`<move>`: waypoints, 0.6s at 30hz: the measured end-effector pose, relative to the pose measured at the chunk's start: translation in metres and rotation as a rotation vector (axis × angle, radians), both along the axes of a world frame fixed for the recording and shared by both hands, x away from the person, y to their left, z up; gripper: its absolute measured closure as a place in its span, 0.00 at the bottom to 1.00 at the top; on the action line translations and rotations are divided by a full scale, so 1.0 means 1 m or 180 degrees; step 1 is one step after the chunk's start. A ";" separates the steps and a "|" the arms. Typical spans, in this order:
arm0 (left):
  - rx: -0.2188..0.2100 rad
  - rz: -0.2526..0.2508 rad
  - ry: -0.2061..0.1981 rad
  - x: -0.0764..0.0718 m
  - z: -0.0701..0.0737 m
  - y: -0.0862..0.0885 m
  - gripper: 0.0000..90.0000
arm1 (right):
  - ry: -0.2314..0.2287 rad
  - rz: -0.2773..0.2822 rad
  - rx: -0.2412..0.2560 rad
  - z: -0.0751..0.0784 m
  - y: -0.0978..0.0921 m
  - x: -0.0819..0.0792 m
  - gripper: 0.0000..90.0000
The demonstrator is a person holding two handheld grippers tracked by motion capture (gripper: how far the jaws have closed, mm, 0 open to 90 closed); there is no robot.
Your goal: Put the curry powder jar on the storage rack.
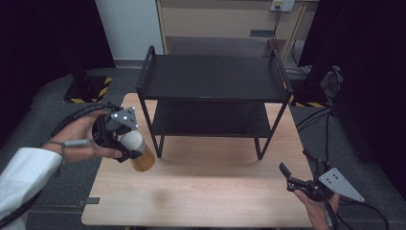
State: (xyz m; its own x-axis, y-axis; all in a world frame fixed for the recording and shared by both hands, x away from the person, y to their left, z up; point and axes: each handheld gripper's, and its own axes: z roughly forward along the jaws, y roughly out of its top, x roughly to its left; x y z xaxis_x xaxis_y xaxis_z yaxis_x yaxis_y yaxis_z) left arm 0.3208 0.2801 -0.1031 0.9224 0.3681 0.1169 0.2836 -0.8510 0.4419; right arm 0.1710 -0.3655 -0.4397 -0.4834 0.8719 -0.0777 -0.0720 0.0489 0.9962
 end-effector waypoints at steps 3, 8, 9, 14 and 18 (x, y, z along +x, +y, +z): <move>-0.0060 -0.0007 -0.0028 -0.001 0.030 -0.007 0.36 | -0.0029 0.0008 0.0011 -0.001 0.000 -0.001 0.09; -0.0240 0.0024 -0.0107 -0.001 0.075 -0.016 0.36 | -0.0070 0.0014 0.0034 -0.002 -0.001 -0.001 0.09; -0.0240 0.0024 -0.0107 -0.001 0.075 -0.016 0.36 | -0.0070 0.0014 0.0034 -0.002 -0.001 -0.001 0.09; -0.0296 0.0184 -0.0126 0.014 0.117 -0.034 0.36 | -0.0091 0.0030 0.0041 -0.002 -0.001 -0.002 0.09; -0.0252 0.0424 -0.0138 0.029 0.139 -0.050 0.36 | -0.0100 0.0041 0.0022 -0.002 -0.001 -0.001 0.09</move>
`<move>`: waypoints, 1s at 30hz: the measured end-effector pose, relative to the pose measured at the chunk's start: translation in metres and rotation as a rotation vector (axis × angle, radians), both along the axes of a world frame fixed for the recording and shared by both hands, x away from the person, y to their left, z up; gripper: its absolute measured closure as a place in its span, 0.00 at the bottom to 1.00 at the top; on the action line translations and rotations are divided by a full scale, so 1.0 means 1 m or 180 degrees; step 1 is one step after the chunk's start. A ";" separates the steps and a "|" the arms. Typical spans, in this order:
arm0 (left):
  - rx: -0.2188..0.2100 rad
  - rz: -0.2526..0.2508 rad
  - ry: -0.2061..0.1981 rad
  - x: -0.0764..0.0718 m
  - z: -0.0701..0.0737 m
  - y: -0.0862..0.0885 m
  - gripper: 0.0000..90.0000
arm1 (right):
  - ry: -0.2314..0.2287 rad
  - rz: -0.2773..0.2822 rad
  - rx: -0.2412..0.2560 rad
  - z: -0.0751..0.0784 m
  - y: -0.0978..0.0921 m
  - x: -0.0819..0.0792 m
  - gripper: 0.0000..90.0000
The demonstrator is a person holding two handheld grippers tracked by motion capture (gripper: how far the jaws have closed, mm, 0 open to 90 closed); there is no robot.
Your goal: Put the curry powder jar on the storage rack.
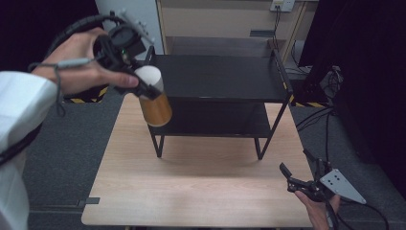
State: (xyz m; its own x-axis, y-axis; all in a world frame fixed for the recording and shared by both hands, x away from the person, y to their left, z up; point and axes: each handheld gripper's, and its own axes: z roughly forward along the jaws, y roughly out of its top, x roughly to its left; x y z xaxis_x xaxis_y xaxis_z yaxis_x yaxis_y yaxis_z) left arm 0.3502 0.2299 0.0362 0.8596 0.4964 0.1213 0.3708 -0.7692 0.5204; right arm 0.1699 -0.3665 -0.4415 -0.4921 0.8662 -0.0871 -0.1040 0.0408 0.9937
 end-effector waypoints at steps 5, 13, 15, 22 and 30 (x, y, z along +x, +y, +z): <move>0.0015 0.0382 -0.0074 0.026 0.018 -0.017 0.36 | -0.0009 -0.0005 0.0001 0.000 -0.001 0.000 0.09; -0.0092 0.0793 -0.0041 0.073 0.023 -0.030 0.36 | -0.0011 -0.0019 0.0025 -0.001 -0.003 -0.001 0.09; -0.0034 0.0860 0.0001 0.092 0.021 -0.036 0.36 | -0.0008 -0.0019 0.0026 -0.001 -0.003 -0.001 0.09; -0.0037 0.1037 0.0086 0.124 0.008 -0.036 0.36 | 0.0000 -0.0014 0.0037 -0.001 -0.004 -0.001 0.09; -0.0122 0.1143 0.0189 0.142 -0.009 -0.027 0.36 | 0.0012 -0.0011 0.0053 -0.002 -0.005 0.000 0.09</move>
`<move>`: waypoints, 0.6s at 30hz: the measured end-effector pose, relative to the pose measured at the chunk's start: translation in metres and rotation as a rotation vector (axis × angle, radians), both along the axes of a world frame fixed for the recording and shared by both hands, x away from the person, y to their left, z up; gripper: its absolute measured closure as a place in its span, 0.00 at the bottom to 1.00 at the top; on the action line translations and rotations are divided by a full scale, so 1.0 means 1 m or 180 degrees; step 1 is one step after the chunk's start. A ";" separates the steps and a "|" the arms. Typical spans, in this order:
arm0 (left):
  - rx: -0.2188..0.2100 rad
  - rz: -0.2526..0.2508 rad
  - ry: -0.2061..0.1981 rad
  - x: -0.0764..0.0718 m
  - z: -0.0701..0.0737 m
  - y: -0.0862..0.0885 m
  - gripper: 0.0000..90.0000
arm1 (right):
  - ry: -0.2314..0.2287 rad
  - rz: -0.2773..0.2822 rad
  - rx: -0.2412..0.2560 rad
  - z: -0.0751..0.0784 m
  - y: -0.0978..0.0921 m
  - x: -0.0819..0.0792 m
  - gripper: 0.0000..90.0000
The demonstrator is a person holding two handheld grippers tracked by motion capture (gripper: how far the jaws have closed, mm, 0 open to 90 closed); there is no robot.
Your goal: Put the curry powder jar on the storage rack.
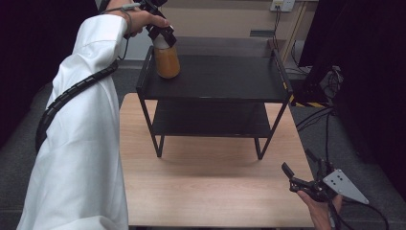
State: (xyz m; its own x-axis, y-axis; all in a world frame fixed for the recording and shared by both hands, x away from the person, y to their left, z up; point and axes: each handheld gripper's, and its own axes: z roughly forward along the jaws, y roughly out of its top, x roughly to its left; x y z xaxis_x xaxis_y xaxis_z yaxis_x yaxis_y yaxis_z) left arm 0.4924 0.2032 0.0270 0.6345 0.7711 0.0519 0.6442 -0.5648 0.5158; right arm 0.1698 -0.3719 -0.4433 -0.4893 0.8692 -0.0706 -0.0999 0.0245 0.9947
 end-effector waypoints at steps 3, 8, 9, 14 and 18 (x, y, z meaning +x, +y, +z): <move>-0.0053 0.0016 -0.0031 0.001 -0.003 0.002 0.36 | -0.0001 0.0015 0.0001 0.000 0.000 0.000 0.09; 0.0060 0.0054 -0.0168 -0.003 -0.007 -0.005 0.17 | 0.0012 0.0018 0.0000 0.000 0.000 0.000 0.09; 0.0062 0.0045 -0.0180 -0.004 -0.007 -0.005 0.14 | 0.0008 0.0017 -0.0001 0.000 0.000 0.000 0.09; -0.0100 0.0019 -0.0394 -0.019 0.000 0.005 0.08 | 0.0006 0.0032 0.0009 0.000 -0.001 0.000 0.09; -0.0056 -0.0030 -0.0538 -0.037 0.014 0.008 0.08 | 0.0001 0.0036 0.0009 0.000 0.000 0.000 0.09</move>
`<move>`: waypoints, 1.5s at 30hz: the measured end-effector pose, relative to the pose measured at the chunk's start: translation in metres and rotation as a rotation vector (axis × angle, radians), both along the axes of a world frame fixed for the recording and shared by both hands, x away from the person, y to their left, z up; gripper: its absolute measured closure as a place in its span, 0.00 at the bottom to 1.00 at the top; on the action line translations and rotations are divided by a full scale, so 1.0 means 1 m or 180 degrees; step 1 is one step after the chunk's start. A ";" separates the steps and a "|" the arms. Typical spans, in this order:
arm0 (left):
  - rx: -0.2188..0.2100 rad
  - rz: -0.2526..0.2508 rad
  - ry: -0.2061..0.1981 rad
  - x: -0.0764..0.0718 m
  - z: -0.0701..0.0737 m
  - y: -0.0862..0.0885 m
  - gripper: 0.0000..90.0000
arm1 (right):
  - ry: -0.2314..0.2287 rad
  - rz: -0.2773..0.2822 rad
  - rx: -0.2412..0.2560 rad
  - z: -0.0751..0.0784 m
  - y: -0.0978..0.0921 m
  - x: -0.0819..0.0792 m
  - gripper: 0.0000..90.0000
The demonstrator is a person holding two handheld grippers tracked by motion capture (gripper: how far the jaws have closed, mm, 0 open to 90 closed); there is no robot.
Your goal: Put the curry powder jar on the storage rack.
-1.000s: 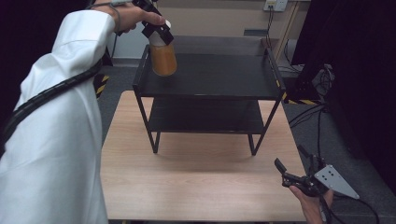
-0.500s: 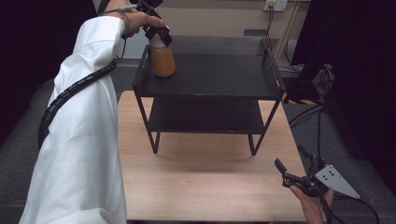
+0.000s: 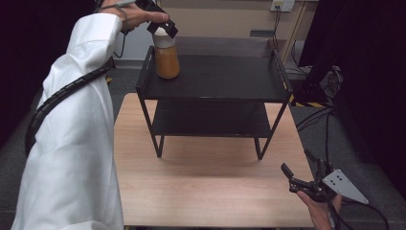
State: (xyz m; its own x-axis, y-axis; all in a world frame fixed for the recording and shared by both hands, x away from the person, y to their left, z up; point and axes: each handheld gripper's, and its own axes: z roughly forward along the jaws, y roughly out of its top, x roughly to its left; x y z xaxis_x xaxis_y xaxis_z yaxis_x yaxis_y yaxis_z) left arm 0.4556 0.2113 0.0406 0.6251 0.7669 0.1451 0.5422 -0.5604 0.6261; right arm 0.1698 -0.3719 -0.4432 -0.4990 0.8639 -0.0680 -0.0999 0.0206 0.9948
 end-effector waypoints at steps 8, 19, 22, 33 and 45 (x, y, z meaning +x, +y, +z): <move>0.0012 -0.0243 -0.0438 -0.068 0.009 0.026 0.07 | 0.0010 0.0020 0.0006 0.000 0.000 0.001 0.09; -0.0077 -0.0471 -0.0597 -0.129 -0.002 0.066 0.06 | 0.0025 0.0021 -0.0025 0.001 0.003 0.002 0.09; -0.0088 -0.0534 -0.0614 -0.145 -0.008 0.075 0.06 | 0.0024 0.0001 -0.0022 0.001 0.003 0.001 0.09; -0.0161 -0.0605 -0.0712 -0.180 -0.024 0.097 0.06 | 0.0032 -0.0019 -0.0046 0.001 0.004 0.000 0.09; -0.0187 -0.0546 -0.0709 -0.188 -0.032 0.110 0.07 | 0.0040 -0.0027 -0.0060 0.001 0.005 0.000 0.09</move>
